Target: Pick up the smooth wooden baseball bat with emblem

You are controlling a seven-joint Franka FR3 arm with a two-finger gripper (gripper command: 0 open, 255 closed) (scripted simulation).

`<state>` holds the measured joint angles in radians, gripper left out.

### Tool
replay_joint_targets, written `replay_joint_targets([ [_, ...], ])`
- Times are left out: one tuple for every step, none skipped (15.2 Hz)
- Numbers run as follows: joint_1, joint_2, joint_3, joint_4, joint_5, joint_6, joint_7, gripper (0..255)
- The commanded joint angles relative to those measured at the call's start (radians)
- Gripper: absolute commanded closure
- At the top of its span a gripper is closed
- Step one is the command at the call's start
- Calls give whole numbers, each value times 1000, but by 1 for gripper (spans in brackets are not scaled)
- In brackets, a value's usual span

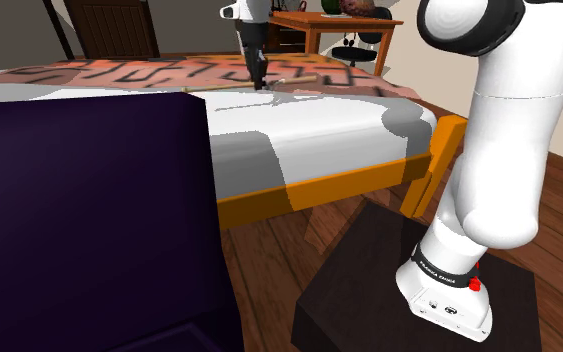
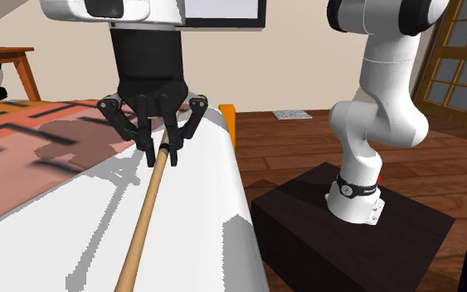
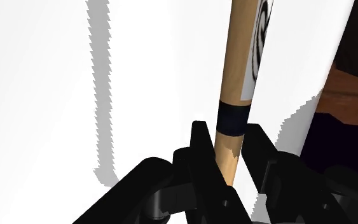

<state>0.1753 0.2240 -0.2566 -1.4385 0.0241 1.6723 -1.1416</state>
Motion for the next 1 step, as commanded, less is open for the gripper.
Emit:
replay_joint_targets([
  [1,0,0,8,0,-8,1,255],
])
